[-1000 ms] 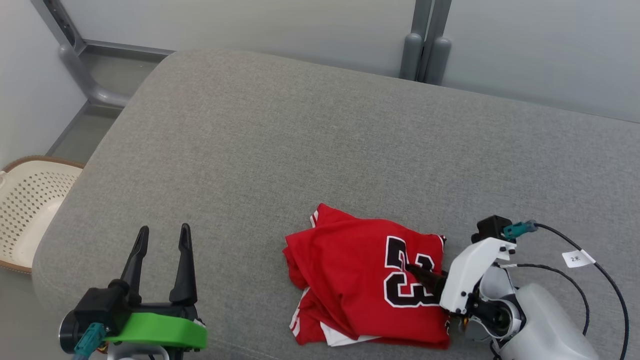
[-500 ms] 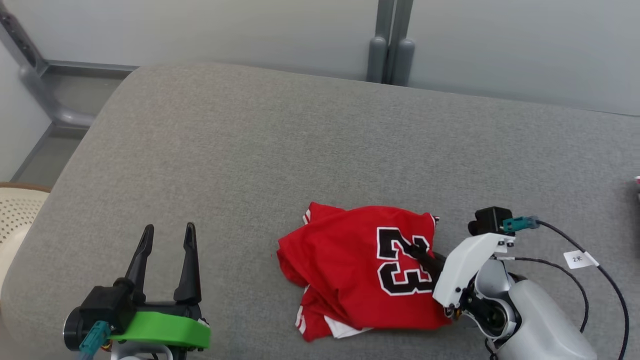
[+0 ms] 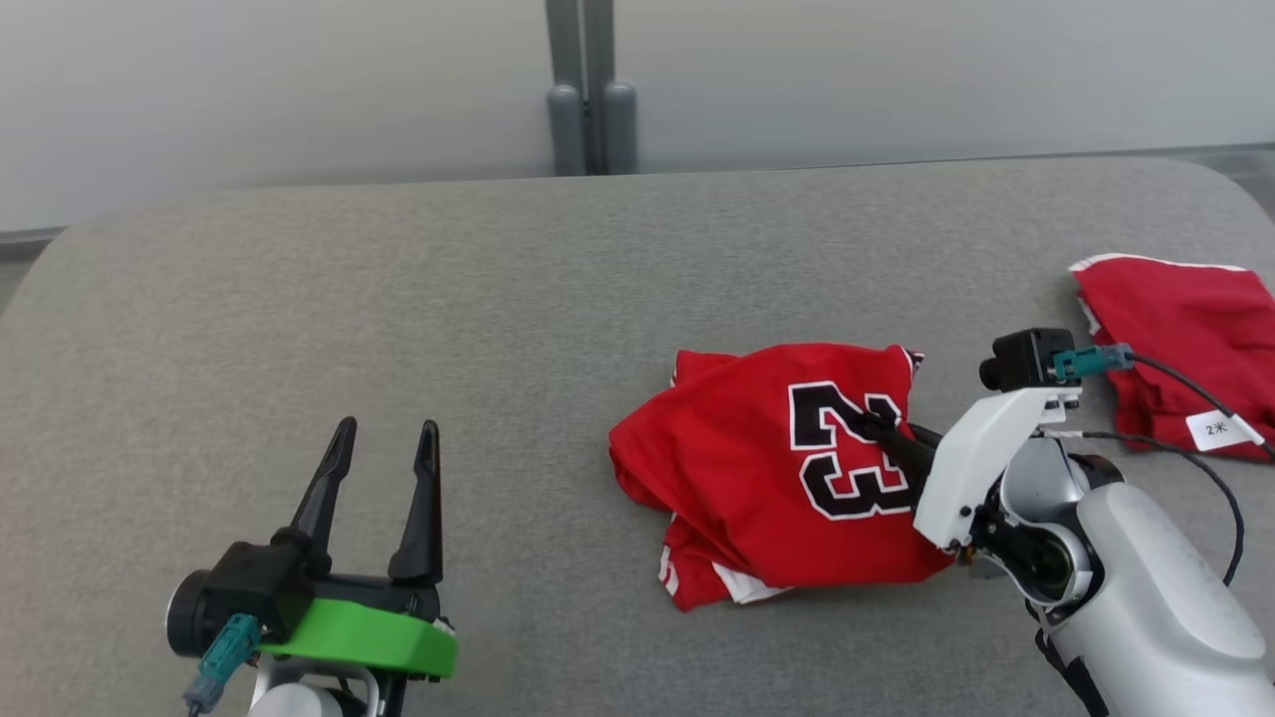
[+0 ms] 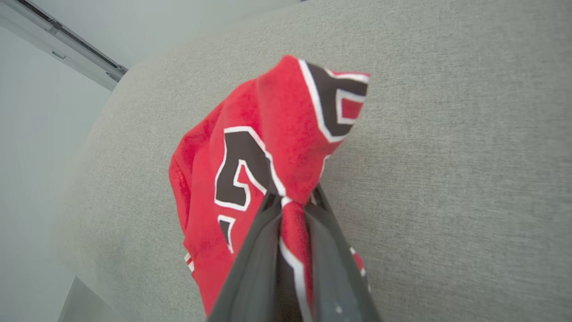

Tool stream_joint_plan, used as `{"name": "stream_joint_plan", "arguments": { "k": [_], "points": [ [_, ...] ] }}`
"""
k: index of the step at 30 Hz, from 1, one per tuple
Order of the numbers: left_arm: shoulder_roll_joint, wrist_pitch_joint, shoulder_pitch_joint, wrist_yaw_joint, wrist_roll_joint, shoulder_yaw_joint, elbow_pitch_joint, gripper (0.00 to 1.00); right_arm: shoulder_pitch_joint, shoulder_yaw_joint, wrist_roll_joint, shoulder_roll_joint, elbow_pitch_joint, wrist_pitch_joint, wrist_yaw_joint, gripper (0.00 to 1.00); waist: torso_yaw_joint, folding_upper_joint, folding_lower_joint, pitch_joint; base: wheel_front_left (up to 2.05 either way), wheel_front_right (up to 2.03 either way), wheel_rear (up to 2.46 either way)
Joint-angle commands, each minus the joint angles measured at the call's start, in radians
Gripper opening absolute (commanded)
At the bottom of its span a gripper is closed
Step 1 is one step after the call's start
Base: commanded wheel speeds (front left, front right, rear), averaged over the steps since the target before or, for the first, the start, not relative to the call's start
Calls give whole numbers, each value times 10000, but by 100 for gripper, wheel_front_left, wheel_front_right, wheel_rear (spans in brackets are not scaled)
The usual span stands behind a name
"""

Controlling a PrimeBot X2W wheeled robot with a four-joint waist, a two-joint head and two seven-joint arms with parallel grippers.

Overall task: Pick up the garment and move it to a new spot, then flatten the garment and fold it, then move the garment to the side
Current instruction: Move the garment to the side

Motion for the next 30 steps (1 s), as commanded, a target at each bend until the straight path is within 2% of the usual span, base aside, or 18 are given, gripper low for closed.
{"name": "stream_joint_plan", "arguments": {
  "k": [1,6,10,17,24,28,30],
  "points": [
    [50,-26,-216,-22,-8,-50,-6,100,-199,44,0,-122,-98,86,2,0,-1397,0,0,252,0,0,0],
    [201,-25,-590,-28,-28,-256,-71,100,-936,251,40,-492,-242,270,0,0,-2217,0,0,799,0,0,0],
    [457,-26,-1025,-28,-30,-518,-62,100,-1920,466,236,-932,-79,267,0,0,-2492,0,0,1497,0,0,0],
    [845,-23,-1811,-30,-58,-882,-44,100,-3768,635,612,-2176,657,611,0,0,-2363,0,0,2936,0,0,0],
    [1088,-23,-2430,-31,-106,-1145,18,100,-4942,661,600,-3834,1354,1141,0,0,-1984,0,0,3967,0,0,0],
    [1151,-25,-2632,-29,-127,-1199,31,100,-5358,639,217,-4472,1860,867,-2,0,-1786,0,0,4265,0,0,0],
    [1143,-24,-2706,-29,-136,-1240,48,100,-5479,644,39,-4585,2188,677,-2,0,-1686,0,0,4339,0,0,0]
  ]
}}
